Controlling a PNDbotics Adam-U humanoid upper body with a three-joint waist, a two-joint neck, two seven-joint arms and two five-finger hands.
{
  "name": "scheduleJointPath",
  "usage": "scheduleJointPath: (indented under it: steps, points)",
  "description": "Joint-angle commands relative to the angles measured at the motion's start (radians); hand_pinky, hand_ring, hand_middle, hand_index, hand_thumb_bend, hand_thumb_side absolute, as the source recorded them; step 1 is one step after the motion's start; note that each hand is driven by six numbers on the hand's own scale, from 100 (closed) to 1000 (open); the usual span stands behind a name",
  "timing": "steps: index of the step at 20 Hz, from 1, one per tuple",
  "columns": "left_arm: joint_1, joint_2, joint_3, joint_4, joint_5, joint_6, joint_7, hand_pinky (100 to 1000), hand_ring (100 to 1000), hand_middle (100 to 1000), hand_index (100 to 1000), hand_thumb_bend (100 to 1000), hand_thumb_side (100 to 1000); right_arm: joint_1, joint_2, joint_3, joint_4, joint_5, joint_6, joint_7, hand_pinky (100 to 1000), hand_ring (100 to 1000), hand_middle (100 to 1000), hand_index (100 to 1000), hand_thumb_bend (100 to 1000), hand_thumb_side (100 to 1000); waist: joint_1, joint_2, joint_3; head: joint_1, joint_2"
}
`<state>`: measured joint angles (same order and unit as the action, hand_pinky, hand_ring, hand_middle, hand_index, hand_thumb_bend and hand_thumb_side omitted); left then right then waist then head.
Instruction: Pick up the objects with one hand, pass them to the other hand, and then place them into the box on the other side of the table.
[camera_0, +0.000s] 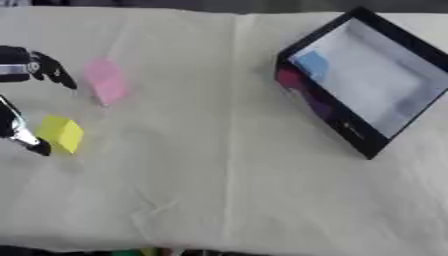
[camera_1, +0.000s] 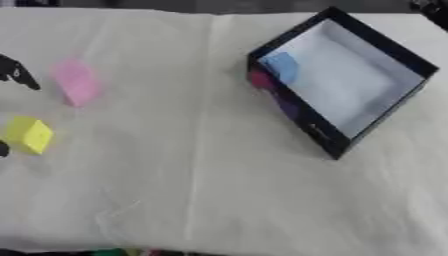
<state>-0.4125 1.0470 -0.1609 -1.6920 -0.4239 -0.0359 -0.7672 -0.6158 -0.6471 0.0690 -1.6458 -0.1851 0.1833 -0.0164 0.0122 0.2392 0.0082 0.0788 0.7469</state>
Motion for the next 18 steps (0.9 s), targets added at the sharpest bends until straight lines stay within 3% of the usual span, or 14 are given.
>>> scheduleJointPath:
  steps: [1,13,17,18]
  points:
    - [-0.013,0.043,-0.002,0.020,-0.024,-0.017,-0.007,847,852,780,832,802,229,-0.010,-0.029,-0.005,-0.022,0.007,0.002,-0.003,895,839,919,927,100,573,0.006,-0.024,-0.001,0.006,0.001]
    - [-0.028,0.016,-0.038,0.109,-0.072,-0.044,-0.015,843,850,775,822,774,202,-0.002,-0.021,0.005,-0.023,0.021,0.004,0.006,896,842,919,926,100,580,0.006,-0.024,-0.004,0.019,0.000]
    - [-0.033,0.005,-0.050,0.146,-0.109,-0.056,-0.012,843,856,778,825,787,148,0.002,-0.019,0.006,-0.022,0.025,0.005,0.008,897,843,919,926,100,566,0.006,-0.023,-0.005,0.027,0.001]
    - [-0.035,0.002,-0.054,0.157,-0.120,-0.059,-0.009,843,856,778,826,779,175,0.002,-0.018,0.007,-0.021,0.026,0.005,0.008,897,843,919,926,100,582,0.006,-0.023,-0.006,0.028,0.001]
